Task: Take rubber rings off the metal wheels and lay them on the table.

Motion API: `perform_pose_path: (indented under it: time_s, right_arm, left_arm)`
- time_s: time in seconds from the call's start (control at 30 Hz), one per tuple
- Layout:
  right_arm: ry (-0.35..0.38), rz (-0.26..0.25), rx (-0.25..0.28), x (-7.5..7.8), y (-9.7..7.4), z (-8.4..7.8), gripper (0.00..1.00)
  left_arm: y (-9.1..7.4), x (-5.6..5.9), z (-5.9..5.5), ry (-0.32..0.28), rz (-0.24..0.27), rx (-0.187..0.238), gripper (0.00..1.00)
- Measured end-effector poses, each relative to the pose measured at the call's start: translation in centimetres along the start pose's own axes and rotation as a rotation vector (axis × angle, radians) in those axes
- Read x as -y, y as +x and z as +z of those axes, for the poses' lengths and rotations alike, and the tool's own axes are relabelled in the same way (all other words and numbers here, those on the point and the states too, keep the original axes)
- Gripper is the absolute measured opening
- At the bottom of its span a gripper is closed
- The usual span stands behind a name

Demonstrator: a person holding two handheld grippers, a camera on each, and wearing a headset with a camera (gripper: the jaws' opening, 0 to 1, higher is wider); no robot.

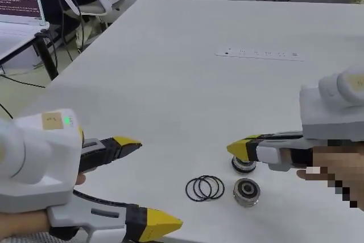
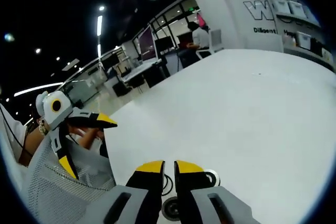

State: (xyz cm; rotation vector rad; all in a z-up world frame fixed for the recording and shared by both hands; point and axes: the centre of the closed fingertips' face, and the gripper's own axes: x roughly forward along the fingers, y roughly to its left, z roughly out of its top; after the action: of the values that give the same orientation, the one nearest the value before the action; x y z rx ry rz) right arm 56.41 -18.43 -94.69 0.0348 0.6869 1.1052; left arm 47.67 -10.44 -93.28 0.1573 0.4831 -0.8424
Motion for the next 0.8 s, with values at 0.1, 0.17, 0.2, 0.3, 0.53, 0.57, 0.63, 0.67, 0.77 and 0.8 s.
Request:
perform_pose_path:
  time_s: [0.1, 0.17, 0.2, 0.3, 0.53, 0.57, 0.63, 0.67, 0.77, 0.8]
  right_arm:
    - [0.002, -0.006, 0.037, 0.2, -0.5, 0.9, 0.05]
    - [0.008, -0.009, 0.052, 0.4, -0.8, 1.2, 0.06]
    - [0.014, -0.015, 0.065, 0.6, -1.0, 1.5, 0.06]
    - [0.03, -0.031, 0.086, 1.3, -1.4, 1.8, 0.06]
    - [0.095, -0.08, 0.149, 3.3, -2.8, 2.9, 0.05]
    - [0.103, -0.084, 0.159, 3.5, -3.0, 3.0, 0.05]
    - [0.133, -0.09, 0.177, 4.0, -3.4, 3.1, 0.05]
    - [0.143, -0.096, 0.18, 4.3, -3.5, 3.1, 0.05]
    - [0.154, -0.114, 0.173, 5.0, -3.7, 2.6, 0.05]
    - [0.159, -0.119, 0.17, 5.3, -3.8, 2.4, 0.05]
  left_arm:
    - [0.0, 0.0, 0.0, 0.002, 0.001, 0.0, 0.87]
    - [0.0, 0.0, 0.0, 0.002, 0.001, 0.001, 0.87]
    - [0.0, 0.0, 0.0, 0.002, 0.001, 0.002, 0.87]
    - [0.0, 0.0, 0.1, 0.004, 0.002, 0.005, 0.87]
    - [-0.1, 0.0, 0.3, 0.027, 0.009, 0.008, 0.86]
    - [-0.1, 0.0, 0.3, 0.037, 0.009, 0.007, 0.86]
    - [-0.1, 0.1, 0.4, 0.042, 0.004, 0.004, 0.86]
    - [-0.1, 0.1, 0.3, 0.044, 0.002, 0.002, 0.87]
    - [-0.1, 0.1, 0.4, 0.064, 0.002, -0.006, 0.87]
    - [-0.1, 0.2, 0.4, 0.069, -0.001, -0.005, 0.87]
